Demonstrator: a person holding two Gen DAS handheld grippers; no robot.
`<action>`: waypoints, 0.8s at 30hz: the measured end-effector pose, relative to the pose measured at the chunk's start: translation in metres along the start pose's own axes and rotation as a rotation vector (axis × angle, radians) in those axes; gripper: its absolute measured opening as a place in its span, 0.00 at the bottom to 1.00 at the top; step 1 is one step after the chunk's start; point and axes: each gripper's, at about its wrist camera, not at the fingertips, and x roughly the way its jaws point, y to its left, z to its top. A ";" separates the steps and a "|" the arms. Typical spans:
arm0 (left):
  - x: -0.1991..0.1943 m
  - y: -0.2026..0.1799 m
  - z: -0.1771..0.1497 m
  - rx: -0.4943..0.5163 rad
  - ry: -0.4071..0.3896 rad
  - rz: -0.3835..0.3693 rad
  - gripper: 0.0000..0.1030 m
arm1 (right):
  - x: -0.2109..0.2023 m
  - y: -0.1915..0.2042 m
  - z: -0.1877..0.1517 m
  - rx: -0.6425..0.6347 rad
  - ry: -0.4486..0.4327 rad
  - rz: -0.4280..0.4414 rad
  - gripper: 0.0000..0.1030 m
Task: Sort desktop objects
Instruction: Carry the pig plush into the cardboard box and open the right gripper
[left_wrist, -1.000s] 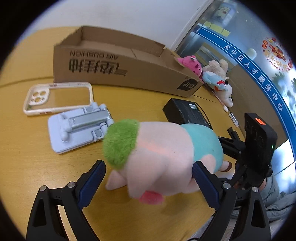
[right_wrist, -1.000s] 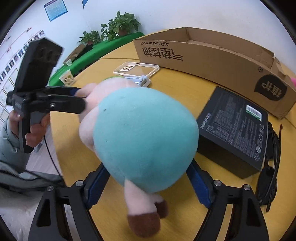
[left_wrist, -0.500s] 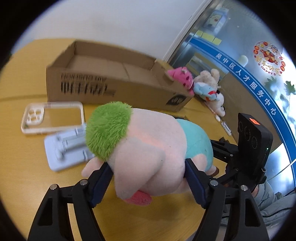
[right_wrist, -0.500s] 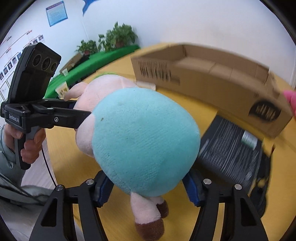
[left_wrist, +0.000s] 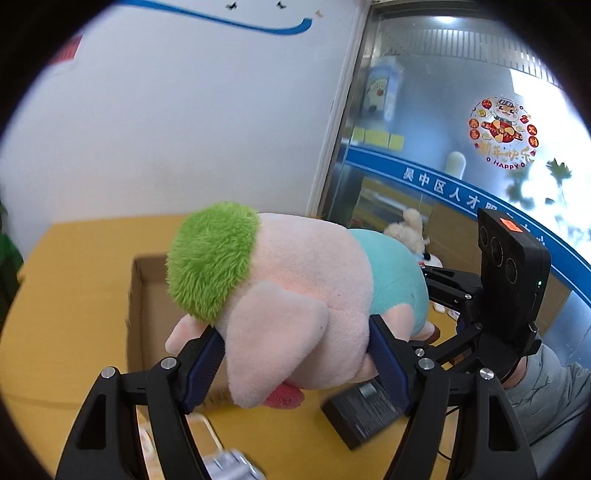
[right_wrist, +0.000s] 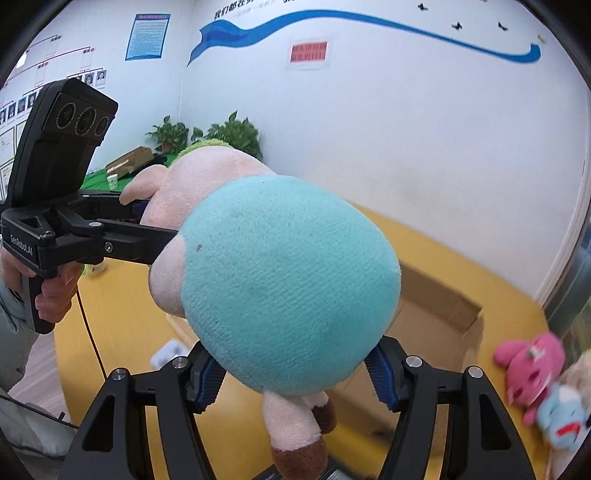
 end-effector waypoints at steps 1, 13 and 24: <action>0.001 0.000 0.011 0.016 -0.012 0.007 0.73 | 0.005 -0.003 0.011 -0.005 -0.005 -0.006 0.63; 0.017 0.027 0.111 0.104 -0.153 0.049 0.73 | 0.025 -0.071 0.127 -0.056 -0.124 -0.070 0.63; 0.109 0.112 0.121 -0.010 -0.026 0.104 0.73 | 0.165 -0.131 0.148 -0.002 -0.002 -0.006 0.63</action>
